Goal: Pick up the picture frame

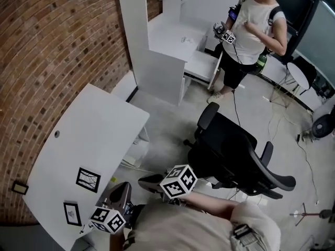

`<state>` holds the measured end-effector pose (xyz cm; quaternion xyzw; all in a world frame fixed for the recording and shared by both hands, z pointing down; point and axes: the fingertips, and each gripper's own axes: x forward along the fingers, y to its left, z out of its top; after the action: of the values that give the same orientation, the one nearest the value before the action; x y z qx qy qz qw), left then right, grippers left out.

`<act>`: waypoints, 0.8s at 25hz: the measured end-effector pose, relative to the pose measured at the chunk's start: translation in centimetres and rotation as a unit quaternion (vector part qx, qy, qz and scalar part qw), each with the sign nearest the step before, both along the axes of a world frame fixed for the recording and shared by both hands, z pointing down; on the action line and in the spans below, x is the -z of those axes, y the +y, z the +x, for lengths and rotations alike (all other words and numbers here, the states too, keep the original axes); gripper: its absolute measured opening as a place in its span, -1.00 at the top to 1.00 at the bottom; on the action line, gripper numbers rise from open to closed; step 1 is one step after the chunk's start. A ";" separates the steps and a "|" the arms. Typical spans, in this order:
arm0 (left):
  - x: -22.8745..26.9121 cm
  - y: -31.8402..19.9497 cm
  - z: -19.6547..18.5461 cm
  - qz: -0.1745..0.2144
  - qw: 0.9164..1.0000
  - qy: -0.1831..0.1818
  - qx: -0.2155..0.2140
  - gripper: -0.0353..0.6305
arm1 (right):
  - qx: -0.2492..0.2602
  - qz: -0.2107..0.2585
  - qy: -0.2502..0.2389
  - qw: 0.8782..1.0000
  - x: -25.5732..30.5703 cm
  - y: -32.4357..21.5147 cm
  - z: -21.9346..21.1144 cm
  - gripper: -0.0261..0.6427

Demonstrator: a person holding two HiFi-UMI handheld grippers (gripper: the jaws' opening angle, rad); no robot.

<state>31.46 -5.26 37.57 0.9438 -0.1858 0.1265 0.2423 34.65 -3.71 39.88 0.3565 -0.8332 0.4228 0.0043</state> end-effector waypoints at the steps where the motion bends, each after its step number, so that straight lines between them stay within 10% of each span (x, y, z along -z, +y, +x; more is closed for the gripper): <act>1: -0.1 -0.3 0.0 0.001 1.000 -0.001 0.001 0.88 | -0.002 0.001 0.000 1.000 -0.1 -0.2 0.2 0.90; 16: -1.1 -0.7 -1.5 0.013 0.997 -0.005 0.073 0.88 | 0.065 0.003 0.003 0.998 -0.5 -0.1 0.2 0.90; 20: -0.3 -2.2 -6.9 0.018 0.992 -0.030 0.123 0.88 | 0.074 -0.010 -0.012 0.997 0.0 -1.8 -2.6 0.90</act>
<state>24.52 -7.43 37.86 0.9136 -0.3103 0.1206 0.2336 32.09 -5.54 39.92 0.2884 -0.8531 0.4338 0.0295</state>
